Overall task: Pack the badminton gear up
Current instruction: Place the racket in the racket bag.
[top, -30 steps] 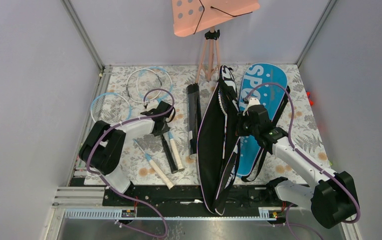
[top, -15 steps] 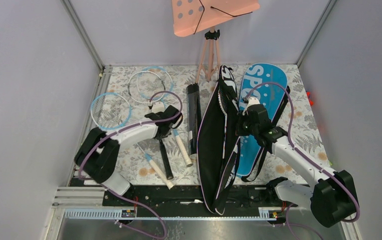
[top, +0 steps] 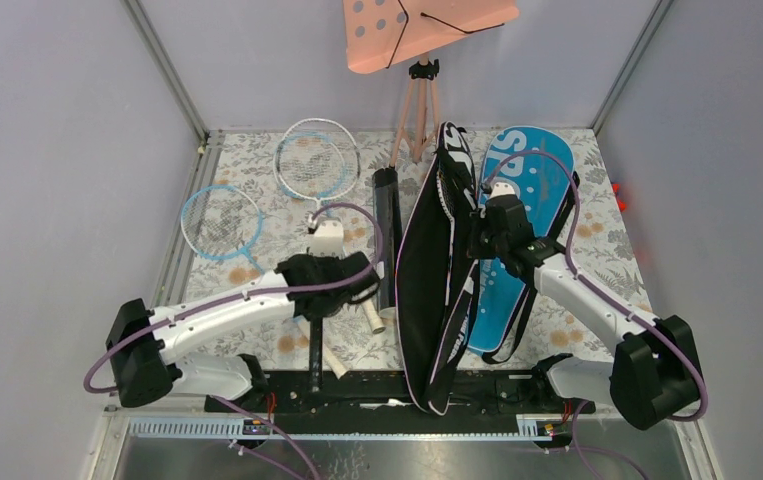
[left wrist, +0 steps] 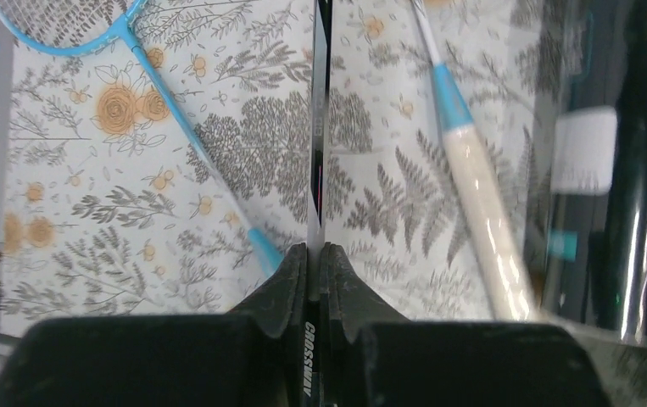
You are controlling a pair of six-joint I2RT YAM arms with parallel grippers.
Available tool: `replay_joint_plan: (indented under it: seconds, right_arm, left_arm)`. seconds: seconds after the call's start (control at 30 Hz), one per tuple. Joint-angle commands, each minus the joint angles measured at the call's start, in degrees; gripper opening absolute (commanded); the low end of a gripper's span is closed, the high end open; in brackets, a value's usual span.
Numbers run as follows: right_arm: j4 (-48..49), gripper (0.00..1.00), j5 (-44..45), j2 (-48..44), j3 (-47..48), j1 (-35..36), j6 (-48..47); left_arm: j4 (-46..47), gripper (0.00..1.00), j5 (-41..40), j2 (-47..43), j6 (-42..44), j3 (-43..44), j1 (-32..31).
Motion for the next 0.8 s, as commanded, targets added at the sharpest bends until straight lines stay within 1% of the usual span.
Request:
replay_joint_plan:
  seconds: [0.0, 0.2, 0.27, 0.33, 0.5, 0.77]
  right_arm:
    - [-0.2, 0.0, 4.1, 2.8, 5.3, 0.1, 0.5]
    - [-0.8, 0.0, 3.6, 5.8, 7.5, 0.1, 1.2]
    - [-1.1, 0.0, 3.5, 6.5, 8.0, 0.1, 1.2]
    - [-1.4, 0.0, 3.4, 6.9, 8.6, 0.1, 1.2]
    - [-2.3, 0.0, 3.3, 8.4, 10.0, 0.1, 1.4]
    - [-3.4, 0.0, 1.8, 10.5, 12.0, 0.1, 2.0]
  left_arm:
    - [-11.8, 0.0, -7.2, -2.4, -6.6, 5.3, -9.4]
    - [-16.4, 0.0, -8.6, -0.9, -6.2, 9.4, -23.3]
    - [-20.2, 0.0, -10.3, 0.2, -8.1, 10.6, -26.2]
    - [-23.0, 0.0, -10.5, 1.4, -9.1, 12.0, -28.0]
    - [-23.6, 0.0, -8.7, 4.6, -7.8, 13.5, -32.5]
    - [-23.0, 0.0, -3.4, 6.2, -7.3, 11.8, -34.4]
